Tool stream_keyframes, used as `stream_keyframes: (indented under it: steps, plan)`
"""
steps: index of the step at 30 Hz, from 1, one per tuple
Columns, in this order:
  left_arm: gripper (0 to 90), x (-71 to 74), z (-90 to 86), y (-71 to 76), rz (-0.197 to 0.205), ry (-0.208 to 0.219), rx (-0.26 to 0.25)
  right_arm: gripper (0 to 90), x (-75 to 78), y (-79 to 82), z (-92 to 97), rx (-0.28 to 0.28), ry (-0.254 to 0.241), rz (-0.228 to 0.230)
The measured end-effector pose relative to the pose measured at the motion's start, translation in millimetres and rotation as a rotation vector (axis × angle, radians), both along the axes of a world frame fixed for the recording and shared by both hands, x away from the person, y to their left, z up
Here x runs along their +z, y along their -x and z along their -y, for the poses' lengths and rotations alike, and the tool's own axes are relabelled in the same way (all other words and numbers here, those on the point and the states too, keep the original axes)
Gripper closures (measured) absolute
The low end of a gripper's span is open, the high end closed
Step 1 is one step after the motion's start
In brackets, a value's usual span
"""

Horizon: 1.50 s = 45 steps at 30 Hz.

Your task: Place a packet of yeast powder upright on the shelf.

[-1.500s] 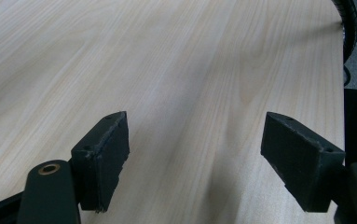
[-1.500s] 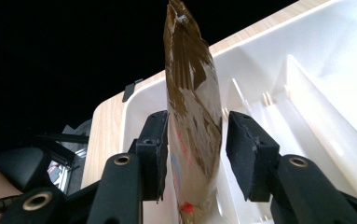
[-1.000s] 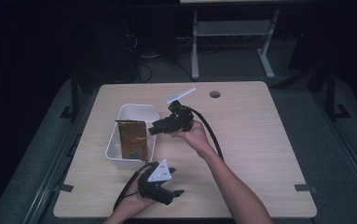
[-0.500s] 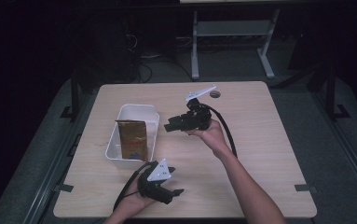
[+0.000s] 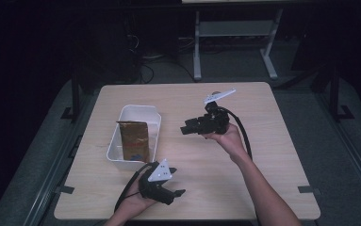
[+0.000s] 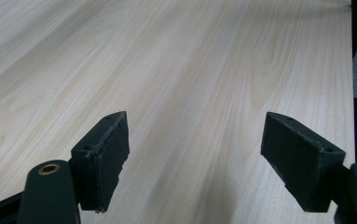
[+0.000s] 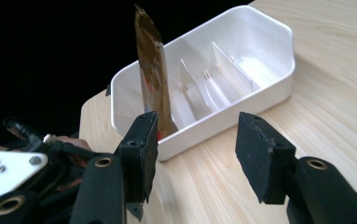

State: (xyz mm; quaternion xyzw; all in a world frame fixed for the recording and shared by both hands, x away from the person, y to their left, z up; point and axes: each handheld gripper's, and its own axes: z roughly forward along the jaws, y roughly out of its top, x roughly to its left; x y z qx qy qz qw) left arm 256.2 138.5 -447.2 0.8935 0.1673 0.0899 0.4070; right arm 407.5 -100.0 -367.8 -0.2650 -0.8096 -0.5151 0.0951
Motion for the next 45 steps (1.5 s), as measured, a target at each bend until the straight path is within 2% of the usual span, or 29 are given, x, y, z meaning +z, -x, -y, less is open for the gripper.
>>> stream_keyframes:
  steps: [13, 19, 22, 33, 36, 38, 45]
  plan:
    - [23.0, -0.4, -1.0, -1.6, -0.006, 0.007, 0.007, 44.5, -9.7, 9.5, 26.5, -0.021, 0.009, -0.015]
    - [23.1, -1.0, 0.1, -1.3, -0.007, 0.0, 0.008, 43.1, -12.3, 14.3, 40.0, -0.042, -0.013, -0.019]
    - [23.1, -1.0, 0.2, -1.6, -0.007, 0.001, 0.008, 42.5, -13.0, 15.9, 47.4, -0.047, 0.002, -0.031]
    - [23.1, -1.0, 0.1, -1.7, -0.011, 0.005, 0.009, 41.3, -17.9, 23.4, 60.9, -0.071, 0.011, -0.021]
    - [23.1, -1.2, -0.7, -2.1, -0.011, 0.009, 0.013, 39.8, -20.4, 25.3, 63.0, -0.07, 0.04, -0.031]
    - [23.0, -1.0, -1.1, -2.5, -0.012, 0.012, 0.015, 39.8, -20.3, 27.2, 64.2, -0.074, 0.046, -0.021]
    - [23.1, -1.3, -0.5, -2.4, -0.013, 0.012, 0.013, 38.6, -22.8, 35.9, 72.0, -0.072, 0.028, -0.017]
